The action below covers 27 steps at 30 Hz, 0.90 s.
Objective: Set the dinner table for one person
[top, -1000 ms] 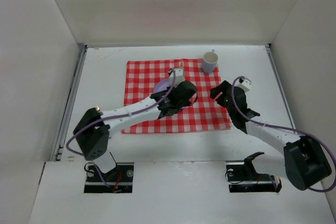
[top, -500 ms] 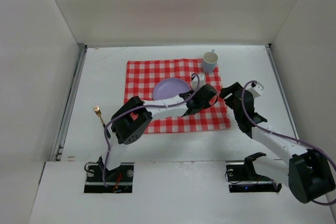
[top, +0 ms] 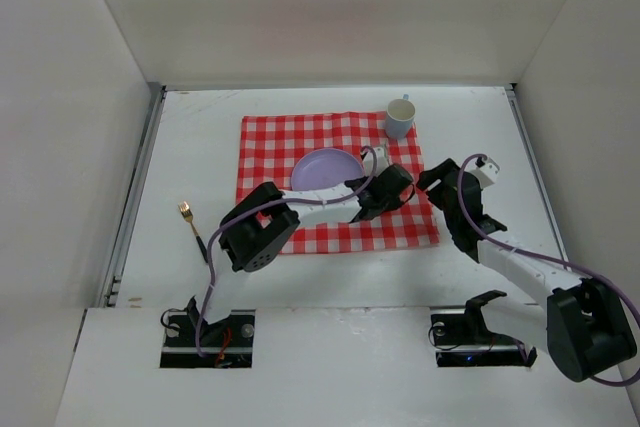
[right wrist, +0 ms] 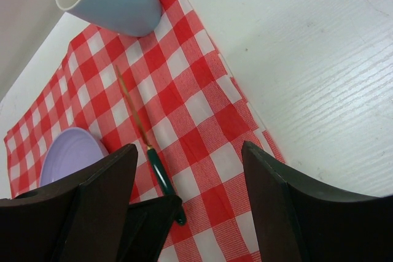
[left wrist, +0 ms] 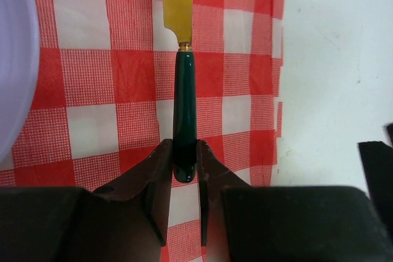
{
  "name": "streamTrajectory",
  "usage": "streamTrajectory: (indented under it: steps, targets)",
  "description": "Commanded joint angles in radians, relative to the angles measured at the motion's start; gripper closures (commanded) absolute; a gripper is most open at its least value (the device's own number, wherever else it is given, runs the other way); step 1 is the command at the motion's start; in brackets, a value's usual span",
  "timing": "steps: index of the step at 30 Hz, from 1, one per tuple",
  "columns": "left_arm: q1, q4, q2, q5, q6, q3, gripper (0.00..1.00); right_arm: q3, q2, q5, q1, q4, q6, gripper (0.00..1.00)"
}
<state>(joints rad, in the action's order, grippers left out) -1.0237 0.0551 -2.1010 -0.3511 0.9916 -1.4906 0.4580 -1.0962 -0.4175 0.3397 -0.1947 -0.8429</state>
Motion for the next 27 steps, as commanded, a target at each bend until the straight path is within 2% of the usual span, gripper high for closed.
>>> streamTrajectory:
  steps: [1,8,16,22,25,27]
  targets:
    - [0.006,-0.009,-0.017,0.029,0.061,-0.039,0.98,0.002,0.001,0.011,-0.003,-0.054,-0.002,0.25]
    - [0.006,0.012,-0.043,0.034,0.087,-0.040,0.95,-0.004,0.016,0.014,-0.003,-0.057,-0.004,0.25]
    - [0.000,0.014,-0.007,0.006,0.085,-0.025,0.73,-0.007,0.019,0.011,-0.003,-0.066,-0.001,0.25]
    - [-0.012,0.023,0.163,-0.057,-0.022,0.067,0.66,-0.009,0.015,0.008,-0.003,-0.069,-0.001,0.25]
    - [-0.008,0.005,0.309,-0.090,-0.108,0.186,0.65,-0.009,0.009,0.013,-0.003,-0.075,-0.004,0.25]
    - [0.015,-0.018,0.437,-0.132,-0.168,0.321,0.65,-0.010,0.012,0.016,-0.003,-0.087,-0.001,0.28]
